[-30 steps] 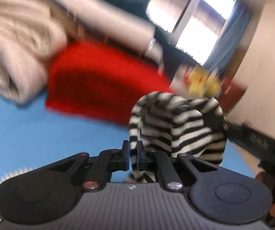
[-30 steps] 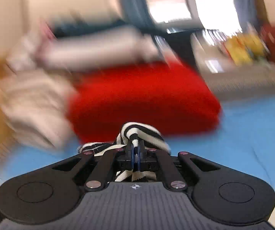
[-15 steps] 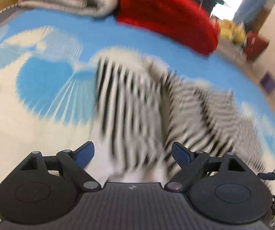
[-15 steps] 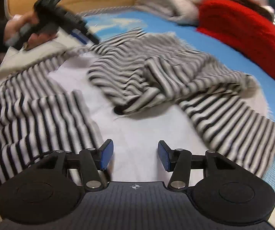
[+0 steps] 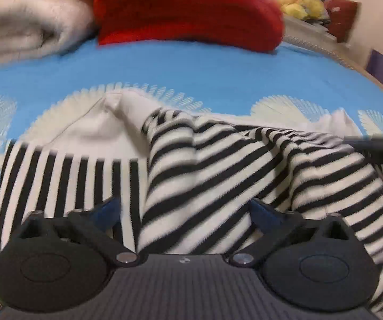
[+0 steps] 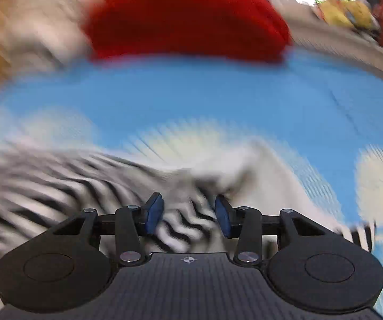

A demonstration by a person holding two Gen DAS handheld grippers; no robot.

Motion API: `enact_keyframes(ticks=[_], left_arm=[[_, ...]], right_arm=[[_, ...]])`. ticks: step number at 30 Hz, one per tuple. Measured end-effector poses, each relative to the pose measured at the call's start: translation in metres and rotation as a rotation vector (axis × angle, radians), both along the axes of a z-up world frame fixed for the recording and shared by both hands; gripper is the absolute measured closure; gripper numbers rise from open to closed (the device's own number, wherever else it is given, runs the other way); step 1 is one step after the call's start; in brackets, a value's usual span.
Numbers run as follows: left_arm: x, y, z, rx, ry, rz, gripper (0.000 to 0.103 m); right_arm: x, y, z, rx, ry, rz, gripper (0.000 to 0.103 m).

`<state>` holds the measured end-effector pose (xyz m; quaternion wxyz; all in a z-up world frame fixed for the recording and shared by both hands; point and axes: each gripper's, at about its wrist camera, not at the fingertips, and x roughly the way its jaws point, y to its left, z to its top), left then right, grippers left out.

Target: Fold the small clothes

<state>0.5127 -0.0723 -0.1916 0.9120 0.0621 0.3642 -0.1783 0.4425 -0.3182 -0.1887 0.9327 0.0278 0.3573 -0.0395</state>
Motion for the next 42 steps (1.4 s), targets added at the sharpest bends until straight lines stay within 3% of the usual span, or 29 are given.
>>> enact_keyframes(ticks=[2,5,9,14,17,21,25,29,33,42], left_arm=[[-0.007,0.001,0.003,0.030,0.000,-0.013,0.000],[-0.028,0.015,0.023,0.001,0.011,-0.007,0.000],[-0.085,0.031,0.060,0.035,0.004,-0.005,0.000],[-0.201,0.052,0.113,0.065,-0.020,0.012,0.000],[-0.273,0.061,0.136,0.078,-0.024,0.058,0.000],[-0.355,0.073,0.142,0.037,0.025,0.176,0.000],[-0.422,0.087,0.144,-0.021,0.091,0.270,0.000],[-0.465,0.092,0.152,0.025,0.092,0.264,0.000],[-0.498,0.096,0.161,0.011,0.090,0.267,0.000],[-0.552,0.083,0.186,0.004,0.029,0.204,0.000]], right_arm=[[-0.007,-0.009,0.002,0.029,0.004,-0.020,0.046],[-0.036,-0.031,0.027,0.199,-0.044,-0.082,0.047],[-0.108,-0.018,0.079,0.227,-0.116,0.029,0.043],[-0.238,0.010,0.148,0.220,-0.219,0.130,0.025],[-0.309,0.026,0.179,0.253,-0.205,0.128,0.021],[-0.378,0.064,0.174,0.228,-0.126,0.091,0.018],[-0.421,0.089,0.164,0.240,-0.016,0.017,0.018],[-0.458,0.110,0.167,0.211,0.052,-0.037,0.018],[-0.494,0.129,0.175,0.133,0.040,-0.058,0.018],[-0.553,0.148,0.190,0.121,-0.006,-0.032,0.018]])
